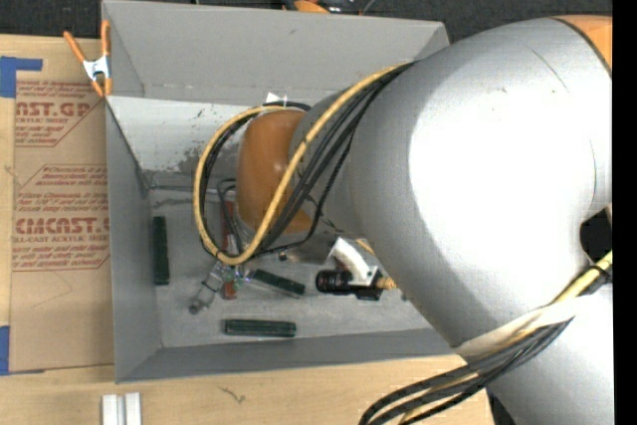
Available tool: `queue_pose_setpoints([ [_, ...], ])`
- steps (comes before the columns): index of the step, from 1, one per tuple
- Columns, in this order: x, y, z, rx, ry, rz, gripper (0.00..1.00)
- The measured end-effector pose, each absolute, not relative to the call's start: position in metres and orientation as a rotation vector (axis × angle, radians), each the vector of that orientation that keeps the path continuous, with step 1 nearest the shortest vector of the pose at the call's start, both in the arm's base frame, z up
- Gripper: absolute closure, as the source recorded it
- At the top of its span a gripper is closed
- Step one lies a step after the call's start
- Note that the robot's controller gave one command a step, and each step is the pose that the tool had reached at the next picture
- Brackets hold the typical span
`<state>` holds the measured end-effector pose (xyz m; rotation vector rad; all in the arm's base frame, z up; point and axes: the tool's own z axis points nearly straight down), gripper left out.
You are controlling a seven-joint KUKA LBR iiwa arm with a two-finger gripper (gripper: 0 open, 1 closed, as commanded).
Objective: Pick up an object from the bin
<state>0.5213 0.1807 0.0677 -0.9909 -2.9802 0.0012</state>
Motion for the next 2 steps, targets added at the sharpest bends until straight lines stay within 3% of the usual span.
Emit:
queue_pose_setpoints([
  [1,0.5112,0.1029,0.0691,-0.988,-2.981,0.007,0.00],
  [2,0.5117,0.1076,0.0702,-0.981,-2.985,0.000,1.00],
])
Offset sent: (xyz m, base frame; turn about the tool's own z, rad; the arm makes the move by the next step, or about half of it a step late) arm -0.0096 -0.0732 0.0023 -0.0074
